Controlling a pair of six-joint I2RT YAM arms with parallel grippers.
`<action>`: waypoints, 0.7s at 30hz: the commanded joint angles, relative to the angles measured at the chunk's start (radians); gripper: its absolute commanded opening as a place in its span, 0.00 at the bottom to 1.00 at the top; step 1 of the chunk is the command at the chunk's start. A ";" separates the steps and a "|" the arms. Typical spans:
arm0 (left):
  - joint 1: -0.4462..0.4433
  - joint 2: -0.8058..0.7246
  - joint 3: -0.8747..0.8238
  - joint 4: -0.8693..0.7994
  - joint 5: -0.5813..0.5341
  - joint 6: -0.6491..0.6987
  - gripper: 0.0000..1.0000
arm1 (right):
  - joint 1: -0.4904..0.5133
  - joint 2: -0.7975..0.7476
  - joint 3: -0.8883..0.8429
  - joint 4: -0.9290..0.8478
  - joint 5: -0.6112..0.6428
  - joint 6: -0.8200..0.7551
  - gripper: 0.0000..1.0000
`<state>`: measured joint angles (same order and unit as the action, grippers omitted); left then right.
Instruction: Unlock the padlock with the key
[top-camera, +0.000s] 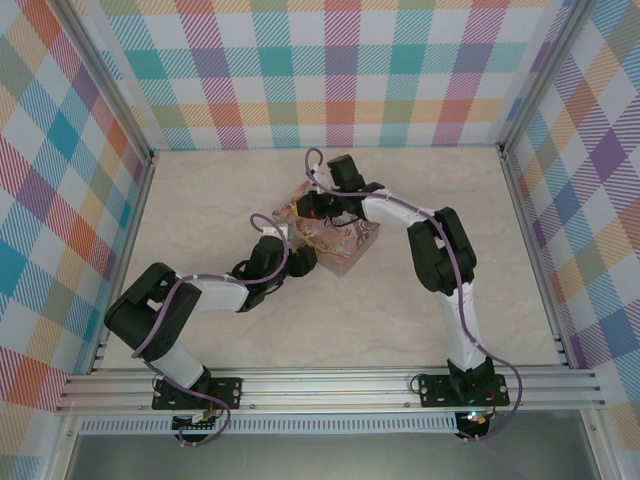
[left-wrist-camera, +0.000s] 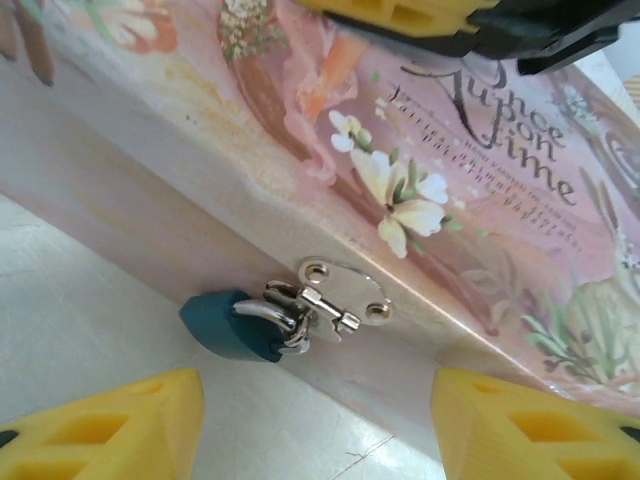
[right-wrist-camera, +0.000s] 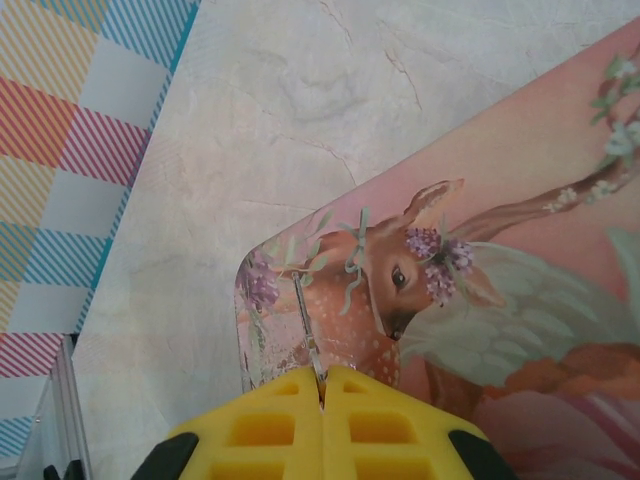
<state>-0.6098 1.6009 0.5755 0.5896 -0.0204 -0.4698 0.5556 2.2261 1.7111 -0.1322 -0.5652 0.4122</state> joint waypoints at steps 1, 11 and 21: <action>0.005 -0.053 -0.019 -0.032 -0.028 0.044 0.63 | -0.003 0.019 0.016 -0.019 -0.038 0.032 0.07; 0.008 -0.184 -0.053 -0.123 -0.084 0.090 0.65 | 0.003 0.025 -0.048 -0.088 -0.057 0.029 0.07; 0.010 -0.352 -0.097 -0.243 -0.109 0.131 0.66 | 0.029 -0.013 -0.130 -0.078 -0.107 0.028 0.07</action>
<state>-0.6060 1.3029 0.4965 0.3992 -0.1059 -0.3721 0.5587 2.2055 1.6447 -0.1005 -0.6590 0.4343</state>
